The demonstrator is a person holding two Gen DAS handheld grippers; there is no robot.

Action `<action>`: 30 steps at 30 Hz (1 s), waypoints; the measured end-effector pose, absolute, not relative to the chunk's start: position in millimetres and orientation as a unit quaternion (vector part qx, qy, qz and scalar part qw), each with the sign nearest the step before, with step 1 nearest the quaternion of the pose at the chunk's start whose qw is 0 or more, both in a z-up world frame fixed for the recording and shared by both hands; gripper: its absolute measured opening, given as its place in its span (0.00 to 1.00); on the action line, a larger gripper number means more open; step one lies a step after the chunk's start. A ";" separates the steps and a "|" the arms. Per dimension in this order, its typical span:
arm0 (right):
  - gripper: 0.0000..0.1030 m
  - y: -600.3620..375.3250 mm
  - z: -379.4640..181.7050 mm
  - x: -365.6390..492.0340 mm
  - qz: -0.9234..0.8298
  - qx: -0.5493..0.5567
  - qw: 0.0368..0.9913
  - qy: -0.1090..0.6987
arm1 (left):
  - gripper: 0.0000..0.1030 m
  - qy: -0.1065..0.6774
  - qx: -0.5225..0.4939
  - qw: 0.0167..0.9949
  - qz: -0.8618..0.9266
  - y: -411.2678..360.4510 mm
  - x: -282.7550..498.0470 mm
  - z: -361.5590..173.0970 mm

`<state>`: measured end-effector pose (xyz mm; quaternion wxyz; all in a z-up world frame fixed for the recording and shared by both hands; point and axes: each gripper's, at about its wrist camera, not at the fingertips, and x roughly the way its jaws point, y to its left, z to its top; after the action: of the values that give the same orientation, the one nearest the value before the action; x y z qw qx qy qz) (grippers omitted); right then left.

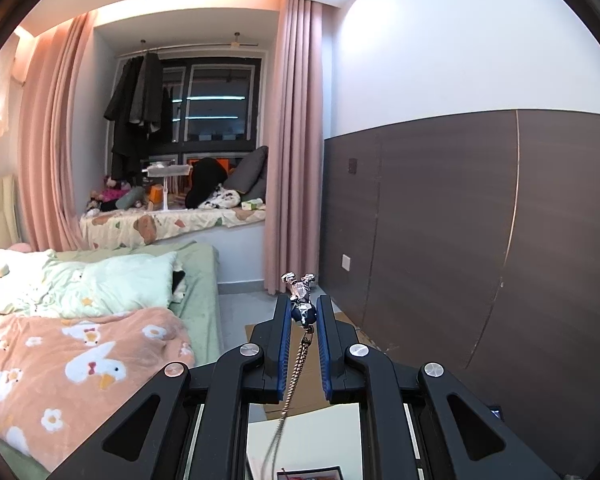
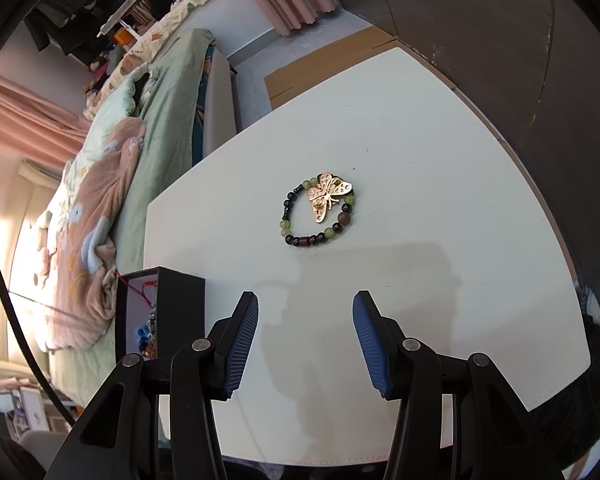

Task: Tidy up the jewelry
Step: 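Lift the silver chain high with the left tool to free it, then lower the silver chain into the black box and open the left tool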

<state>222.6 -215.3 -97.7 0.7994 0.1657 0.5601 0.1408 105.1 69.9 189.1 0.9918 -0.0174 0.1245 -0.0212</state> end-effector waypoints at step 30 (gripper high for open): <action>0.82 -216.8 -109.2 234.9 0.164 0.225 0.774 0.568 | 0.13 0.255 -0.086 0.963 -0.026 74.2 151.0 65.1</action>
<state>234.9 -216.8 -109.2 0.7745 0.2248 0.5681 0.1642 151.0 74.2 65.1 0.9627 -0.0861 0.2552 -0.0264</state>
